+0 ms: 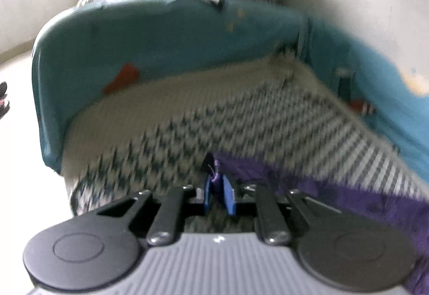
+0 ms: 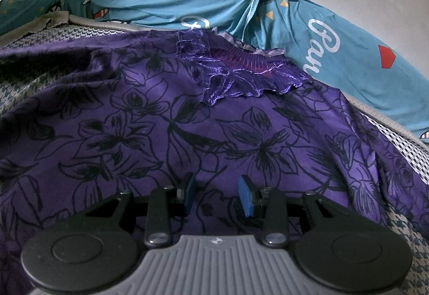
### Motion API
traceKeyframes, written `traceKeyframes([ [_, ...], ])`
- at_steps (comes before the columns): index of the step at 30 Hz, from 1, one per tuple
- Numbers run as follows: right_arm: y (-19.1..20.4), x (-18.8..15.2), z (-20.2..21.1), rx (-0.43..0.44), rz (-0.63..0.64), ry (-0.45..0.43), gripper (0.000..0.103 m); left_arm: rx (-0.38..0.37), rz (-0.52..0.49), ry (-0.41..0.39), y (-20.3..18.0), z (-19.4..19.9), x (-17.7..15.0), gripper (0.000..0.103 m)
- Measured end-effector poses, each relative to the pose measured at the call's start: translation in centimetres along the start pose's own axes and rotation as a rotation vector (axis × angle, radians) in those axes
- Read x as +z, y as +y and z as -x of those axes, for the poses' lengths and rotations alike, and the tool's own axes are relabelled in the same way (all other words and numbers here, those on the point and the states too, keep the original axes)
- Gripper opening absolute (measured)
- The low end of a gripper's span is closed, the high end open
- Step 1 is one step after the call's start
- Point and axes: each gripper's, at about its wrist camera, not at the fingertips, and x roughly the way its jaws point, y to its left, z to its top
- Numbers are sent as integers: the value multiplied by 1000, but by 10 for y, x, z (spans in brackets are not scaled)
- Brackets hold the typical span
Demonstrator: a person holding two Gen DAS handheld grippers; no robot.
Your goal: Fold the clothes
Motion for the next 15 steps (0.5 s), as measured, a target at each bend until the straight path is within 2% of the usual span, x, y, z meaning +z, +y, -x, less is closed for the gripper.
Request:
traceKeyframes([
  [2,-1,0,1,2,-2,3,35,71,17,18,5,-3,-4,19],
  [3,-1,0,1,2,-3,4,35,102,42,15,10,-3,-3,27],
  [5,-1,0,2,4,-4,8,35,103,85,-6,18,-2,1,29],
  [10,-2,0,4,8,-11,14,35,30,15,-82,3,10,0,37],
  [15,-5,-1,7,28,-35,11,35,-73,-64,-67,-25,14,-11,41],
])
